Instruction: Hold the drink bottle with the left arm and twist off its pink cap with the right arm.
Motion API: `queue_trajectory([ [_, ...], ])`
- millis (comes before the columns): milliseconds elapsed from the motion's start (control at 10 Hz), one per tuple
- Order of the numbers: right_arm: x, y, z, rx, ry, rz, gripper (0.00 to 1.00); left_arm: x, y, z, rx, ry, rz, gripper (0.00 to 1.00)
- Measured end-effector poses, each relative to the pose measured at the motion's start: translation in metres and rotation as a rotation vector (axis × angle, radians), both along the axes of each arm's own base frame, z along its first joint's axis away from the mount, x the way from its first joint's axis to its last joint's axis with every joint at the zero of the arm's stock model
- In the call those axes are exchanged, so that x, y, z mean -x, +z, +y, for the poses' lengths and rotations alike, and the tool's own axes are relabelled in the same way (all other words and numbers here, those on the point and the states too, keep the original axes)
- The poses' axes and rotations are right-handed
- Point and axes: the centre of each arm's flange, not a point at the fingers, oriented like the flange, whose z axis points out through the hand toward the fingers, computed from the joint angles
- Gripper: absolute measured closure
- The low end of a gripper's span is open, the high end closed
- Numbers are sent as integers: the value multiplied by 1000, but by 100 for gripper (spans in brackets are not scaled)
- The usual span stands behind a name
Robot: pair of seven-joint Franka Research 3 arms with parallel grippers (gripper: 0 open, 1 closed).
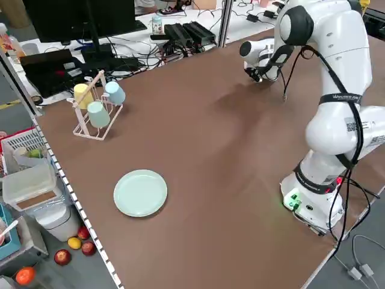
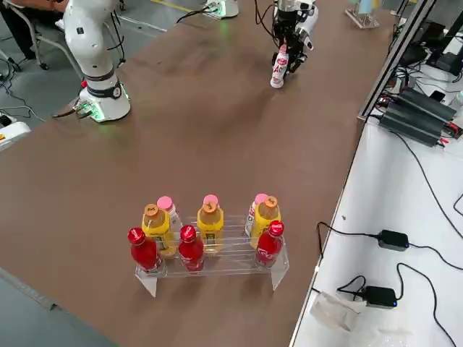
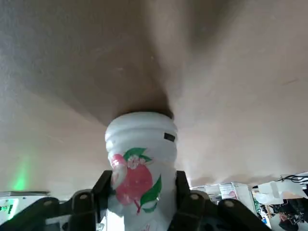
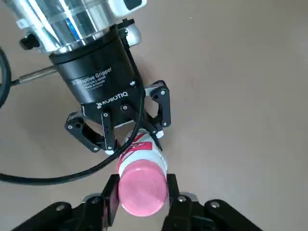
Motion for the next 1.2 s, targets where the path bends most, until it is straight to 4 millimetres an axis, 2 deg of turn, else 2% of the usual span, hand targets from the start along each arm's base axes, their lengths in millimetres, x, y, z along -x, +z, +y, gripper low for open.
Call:
queue_trajectory([
  [500,-1,2,0,18,216,-29,57,-1,0,1,1,2,0,43],
  [1200,0,2,5,33,329,-69,57,-4,1,5,1,7,-4,43],
])
